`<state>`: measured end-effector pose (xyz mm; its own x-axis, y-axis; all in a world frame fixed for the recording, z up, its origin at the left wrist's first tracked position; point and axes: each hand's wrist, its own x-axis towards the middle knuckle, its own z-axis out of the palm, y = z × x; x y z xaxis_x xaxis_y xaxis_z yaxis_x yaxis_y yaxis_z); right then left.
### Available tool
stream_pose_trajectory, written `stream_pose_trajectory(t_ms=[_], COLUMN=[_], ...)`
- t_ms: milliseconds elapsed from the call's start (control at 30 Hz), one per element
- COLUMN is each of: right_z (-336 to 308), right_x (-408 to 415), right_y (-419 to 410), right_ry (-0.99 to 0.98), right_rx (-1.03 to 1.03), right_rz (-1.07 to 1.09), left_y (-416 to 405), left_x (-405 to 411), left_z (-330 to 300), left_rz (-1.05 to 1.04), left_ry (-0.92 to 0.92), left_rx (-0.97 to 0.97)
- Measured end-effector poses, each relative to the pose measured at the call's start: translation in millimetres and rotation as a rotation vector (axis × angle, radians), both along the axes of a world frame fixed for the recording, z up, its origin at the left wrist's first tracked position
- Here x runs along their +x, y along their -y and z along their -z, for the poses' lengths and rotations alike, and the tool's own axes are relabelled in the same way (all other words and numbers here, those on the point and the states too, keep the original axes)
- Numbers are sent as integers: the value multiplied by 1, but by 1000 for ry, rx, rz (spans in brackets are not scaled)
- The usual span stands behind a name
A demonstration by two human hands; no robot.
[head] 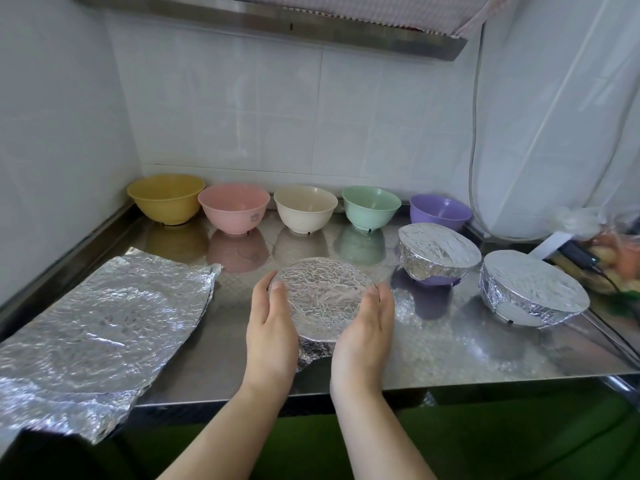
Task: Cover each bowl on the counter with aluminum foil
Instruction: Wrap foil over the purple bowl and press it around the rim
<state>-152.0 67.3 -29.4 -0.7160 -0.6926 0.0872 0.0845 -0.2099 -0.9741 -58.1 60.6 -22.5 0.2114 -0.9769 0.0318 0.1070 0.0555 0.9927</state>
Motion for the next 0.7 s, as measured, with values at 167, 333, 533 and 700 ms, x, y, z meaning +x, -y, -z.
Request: stream_pose_trajectory(t_ms=[167,333,533,700], right_z=[1,-1,-1,10], right_x=[-6,-32,-36,-17], right_y=[0,-2,-43,-78], right_ry=[29,-100,-208,-451], right_rx=[21,139,21,182], right_rz=[-45,-299,-149,-270], left_y=[-6,-2,11,12], left_x=[-1,21,31,27], left_z=[0,7,8,11], left_rz=[25,156,195,172], left_ry=[-2,103,41,73], left_rx=[12,-29,-27,5])
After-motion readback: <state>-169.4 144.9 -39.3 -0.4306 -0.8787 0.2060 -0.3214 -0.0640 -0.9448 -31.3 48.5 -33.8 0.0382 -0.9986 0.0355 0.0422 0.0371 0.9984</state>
